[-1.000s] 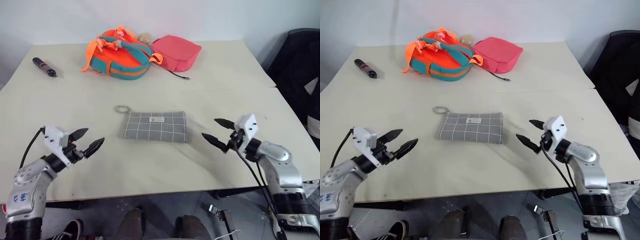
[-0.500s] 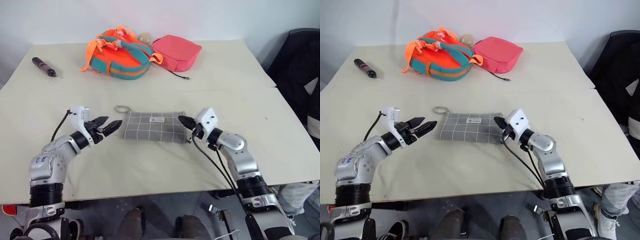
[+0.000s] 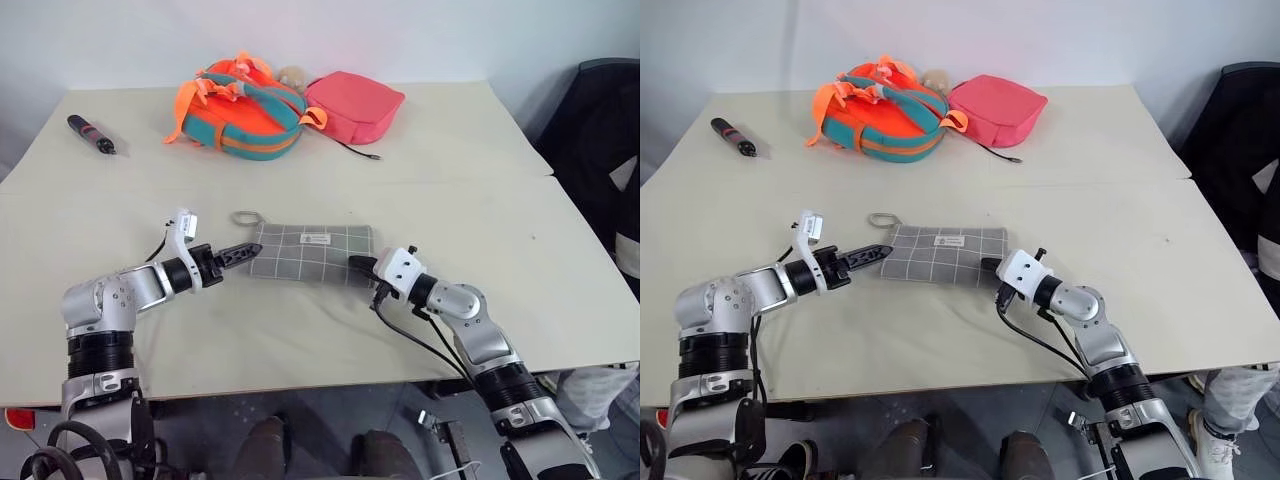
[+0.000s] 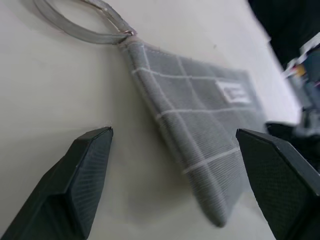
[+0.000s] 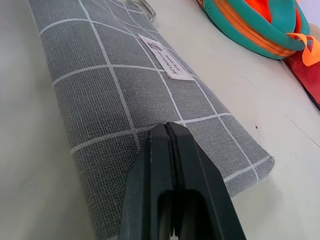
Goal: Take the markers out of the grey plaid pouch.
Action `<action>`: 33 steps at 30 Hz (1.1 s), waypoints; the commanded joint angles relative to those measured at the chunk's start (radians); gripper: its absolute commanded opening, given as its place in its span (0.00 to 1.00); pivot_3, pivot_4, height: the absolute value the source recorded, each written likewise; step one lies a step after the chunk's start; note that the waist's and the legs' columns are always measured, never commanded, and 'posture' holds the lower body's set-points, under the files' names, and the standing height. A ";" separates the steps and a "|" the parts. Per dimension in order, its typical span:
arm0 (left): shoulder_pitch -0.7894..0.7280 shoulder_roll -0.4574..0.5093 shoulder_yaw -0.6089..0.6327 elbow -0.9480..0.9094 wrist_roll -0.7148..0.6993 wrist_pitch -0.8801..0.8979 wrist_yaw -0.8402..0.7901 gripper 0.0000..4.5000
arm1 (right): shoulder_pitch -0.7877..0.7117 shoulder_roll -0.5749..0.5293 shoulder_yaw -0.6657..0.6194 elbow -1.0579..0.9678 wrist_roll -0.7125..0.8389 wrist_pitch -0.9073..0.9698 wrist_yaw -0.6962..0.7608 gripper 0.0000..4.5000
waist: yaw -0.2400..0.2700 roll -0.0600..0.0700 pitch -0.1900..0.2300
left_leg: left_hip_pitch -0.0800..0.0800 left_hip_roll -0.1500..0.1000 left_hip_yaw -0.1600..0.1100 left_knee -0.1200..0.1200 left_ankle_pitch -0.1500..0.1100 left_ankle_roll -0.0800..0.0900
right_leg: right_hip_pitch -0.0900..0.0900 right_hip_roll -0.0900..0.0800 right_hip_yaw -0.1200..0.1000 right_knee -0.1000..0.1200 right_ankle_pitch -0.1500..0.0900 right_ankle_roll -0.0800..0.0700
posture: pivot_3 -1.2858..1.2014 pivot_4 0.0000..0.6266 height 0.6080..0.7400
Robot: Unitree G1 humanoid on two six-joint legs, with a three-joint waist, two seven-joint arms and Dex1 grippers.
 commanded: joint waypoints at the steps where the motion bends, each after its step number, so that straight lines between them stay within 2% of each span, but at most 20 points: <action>1: -0.032 -0.026 -0.019 0.016 -0.032 0.093 0.007 0.93 | 0.001 -0.004 -0.009 -0.037 -0.002 -0.012 -0.010 0.01 | 0.000 0.000 0.000 | 0.000 0.000 0.000 0.000 0.000 0.000 | 0.000 0.000 0.000 0.000 0.000 0.000 | 0.52 0.24 1.00; 3: -0.045 -0.032 -0.033 0.022 -0.018 0.105 0.009 0.93 | 0.001 -0.003 -0.007 -0.039 -0.003 -0.011 -0.013 0.01 | -0.001 0.000 0.000 | 0.000 0.000 0.000 0.000 0.000 0.000 | 0.000 0.000 0.000 0.000 0.000 0.000 | 0.52 0.24 1.00; 9: -0.113 -0.079 0.016 0.146 -0.001 0.086 0.048 0.93 | 0.007 0.000 0.002 -0.044 -0.015 -0.022 -0.015 0.01 | 0.000 0.000 0.000 | 0.000 0.000 0.000 0.001 0.000 0.000 | 0.000 0.000 0.000 0.000 0.000 0.000 | 0.52 0.24 1.00; 13: -0.158 -0.107 0.094 0.247 -0.015 0.095 0.090 0.93 | 0.017 -0.002 -0.001 -0.055 -0.015 -0.016 -0.014 0.01 | 0.000 0.000 0.000 | 0.000 0.000 0.000 0.002 0.000 0.000 | 0.000 0.000 -0.001 0.001 0.000 0.000 | 0.52 0.24 1.00; 15: -0.152 -0.112 0.084 0.243 -0.008 0.101 0.087 0.93 | 0.023 -0.002 -0.002 -0.065 -0.012 -0.012 -0.012 0.01 | -0.001 0.000 0.000 | 0.000 0.000 0.000 0.002 0.000 0.000 | 0.001 0.000 0.000 0.001 0.000 0.000 | 0.52 0.24 1.00; 18: -0.143 -0.117 0.076 0.227 -0.012 0.121 0.081 0.79 | 0.030 -0.005 -0.001 -0.075 -0.016 -0.009 -0.010 0.00 | -0.001 0.000 0.000 | 0.000 0.000 0.000 0.002 0.000 0.000 | 0.001 0.000 0.000 0.001 0.000 0.000 | 0.52 0.24 1.00; 26: -0.136 -0.115 0.098 0.201 -0.021 0.106 0.095 0.22 | 0.036 -0.008 0.000 -0.078 -0.018 -0.011 -0.008 0.00 | -0.002 -0.001 0.000 | -0.001 0.000 0.000 0.002 0.000 0.000 | 0.000 0.000 0.000 0.001 0.000 0.000 | 0.52 0.24 1.00; 32: -0.041 -0.129 0.081 0.058 -0.028 0.021 0.077 0.20 | 0.036 -0.025 -0.008 -0.072 -0.020 -0.023 -0.004 0.00 | -0.003 -0.001 0.000 | 0.000 0.000 0.000 0.002 0.000 0.000 | 0.001 0.001 0.000 0.000 0.000 0.000 | 0.52 0.24 1.00; 33: -0.006 -0.131 0.057 -0.007 -0.010 -0.051 0.055 0.20 | 0.037 -0.033 -0.014 -0.079 -0.013 -0.021 0.002 0.00 | -0.004 -0.001 0.000 | 0.000 0.001 0.000 0.002 0.000 0.000 | 0.000 0.001 0.000 0.000 0.000 0.000 | 0.52 0.24 1.00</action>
